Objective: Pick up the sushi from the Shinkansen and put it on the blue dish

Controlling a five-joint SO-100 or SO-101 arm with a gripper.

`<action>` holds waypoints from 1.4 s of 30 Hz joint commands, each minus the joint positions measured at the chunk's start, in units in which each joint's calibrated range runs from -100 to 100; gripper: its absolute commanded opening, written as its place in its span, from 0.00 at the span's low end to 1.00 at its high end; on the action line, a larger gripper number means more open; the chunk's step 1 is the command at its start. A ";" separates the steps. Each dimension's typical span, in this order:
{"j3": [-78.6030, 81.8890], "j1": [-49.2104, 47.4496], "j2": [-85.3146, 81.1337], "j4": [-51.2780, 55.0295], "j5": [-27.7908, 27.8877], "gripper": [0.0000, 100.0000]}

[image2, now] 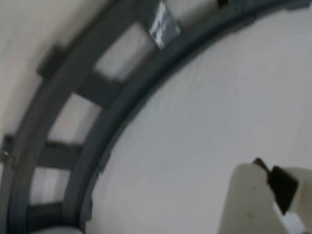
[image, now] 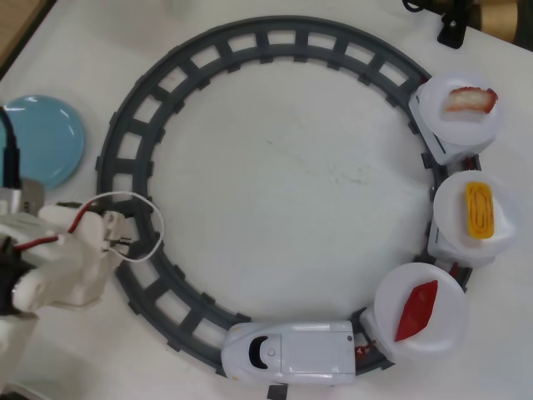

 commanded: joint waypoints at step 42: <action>-11.72 20.64 3.87 4.58 13.54 0.03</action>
